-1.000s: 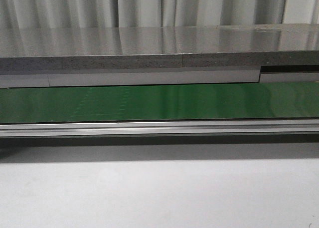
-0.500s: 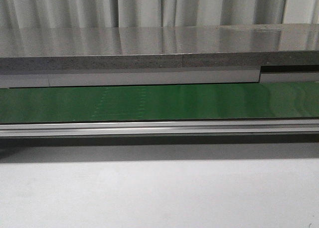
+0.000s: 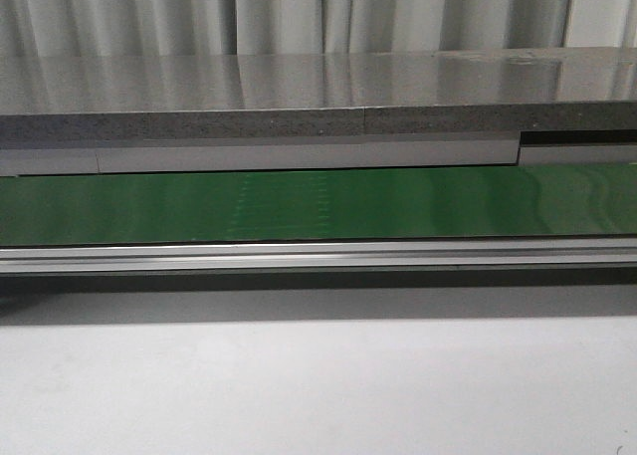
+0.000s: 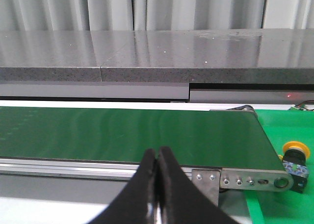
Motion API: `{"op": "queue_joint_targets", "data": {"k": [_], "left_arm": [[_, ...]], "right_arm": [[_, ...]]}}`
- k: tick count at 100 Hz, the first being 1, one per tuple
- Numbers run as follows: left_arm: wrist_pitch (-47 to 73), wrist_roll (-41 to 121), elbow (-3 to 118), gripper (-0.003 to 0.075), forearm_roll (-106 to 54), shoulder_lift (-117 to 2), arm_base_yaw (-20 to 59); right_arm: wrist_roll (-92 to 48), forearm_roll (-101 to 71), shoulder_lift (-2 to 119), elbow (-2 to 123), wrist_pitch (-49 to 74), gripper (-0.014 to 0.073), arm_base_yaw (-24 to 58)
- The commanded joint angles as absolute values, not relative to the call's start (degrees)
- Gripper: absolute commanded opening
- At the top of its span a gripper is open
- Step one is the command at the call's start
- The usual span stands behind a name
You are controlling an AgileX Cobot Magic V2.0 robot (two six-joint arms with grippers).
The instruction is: Move button from left to right
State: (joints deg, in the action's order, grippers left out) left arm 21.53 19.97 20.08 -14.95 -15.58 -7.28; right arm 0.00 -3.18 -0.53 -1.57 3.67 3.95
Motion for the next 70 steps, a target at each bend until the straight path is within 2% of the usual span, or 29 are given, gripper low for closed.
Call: {"op": "queue_joint_targets", "data": {"k": [1,20,70], "left_arm": [[15.5,18.2,20.5,-0.0019,-12.8,-15.0,-5.1],[9.1,-0.7,15.2,-0.0019,2.5,-10.9,-2.2],[4.2,-1.3,2.0,-0.0019,3.0,0.1,3.6]], "right_arm": [[0.0,-3.2,-1.5,-0.5,-0.9,-0.0067,4.0],[0.0,-3.2,-1.5,-0.5,-0.9,-0.0067,4.0],[0.0,-3.2,-1.5,-0.5,-0.9,-0.0067,4.0]]}}
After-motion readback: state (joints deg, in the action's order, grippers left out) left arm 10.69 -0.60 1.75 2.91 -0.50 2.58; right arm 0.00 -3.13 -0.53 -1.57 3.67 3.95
